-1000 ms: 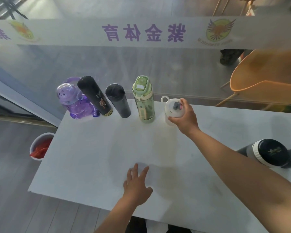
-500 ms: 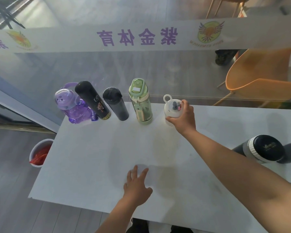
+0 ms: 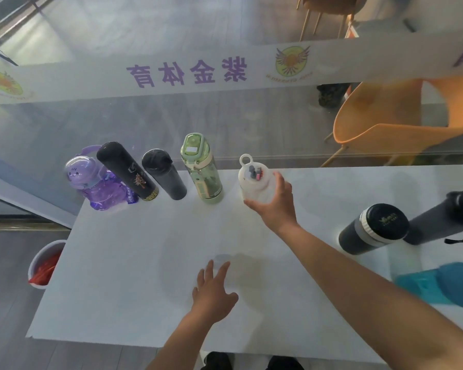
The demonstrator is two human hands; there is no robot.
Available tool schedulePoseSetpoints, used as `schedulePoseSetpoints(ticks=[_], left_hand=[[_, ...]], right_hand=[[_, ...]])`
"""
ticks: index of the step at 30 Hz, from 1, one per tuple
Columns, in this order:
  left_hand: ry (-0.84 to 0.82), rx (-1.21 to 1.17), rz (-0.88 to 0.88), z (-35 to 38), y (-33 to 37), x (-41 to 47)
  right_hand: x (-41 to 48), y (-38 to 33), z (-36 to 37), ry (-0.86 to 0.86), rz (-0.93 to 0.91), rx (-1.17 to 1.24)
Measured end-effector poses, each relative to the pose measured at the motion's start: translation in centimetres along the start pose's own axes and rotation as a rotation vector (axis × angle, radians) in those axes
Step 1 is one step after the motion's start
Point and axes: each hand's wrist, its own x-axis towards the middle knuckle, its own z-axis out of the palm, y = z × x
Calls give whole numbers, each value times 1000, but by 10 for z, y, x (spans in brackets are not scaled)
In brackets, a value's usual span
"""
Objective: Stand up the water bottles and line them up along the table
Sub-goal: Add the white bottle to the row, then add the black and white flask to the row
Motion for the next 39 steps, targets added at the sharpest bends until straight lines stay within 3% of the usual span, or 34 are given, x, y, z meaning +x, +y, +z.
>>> schedulePoseSetpoints(ticks=[6,12,15,23,29,39], left_hand=[[33,9,98,-3,33,5],[48,38,215,4,81,15],[38,108,246,13,103,18],[38,214,169,30,121,23],[58,197,49,33,106,22],[58,260,-10,40,82,30]], right_hand=[[-97,16,-68,96,-150,29],[-138,43,-147,457,-262,-65],[-131,61,-167,576,-185,-115],[-91,110,-158,401,4,89],[-70,122,-159,392,-61,40],[1,82,-136,156,-179,138]])
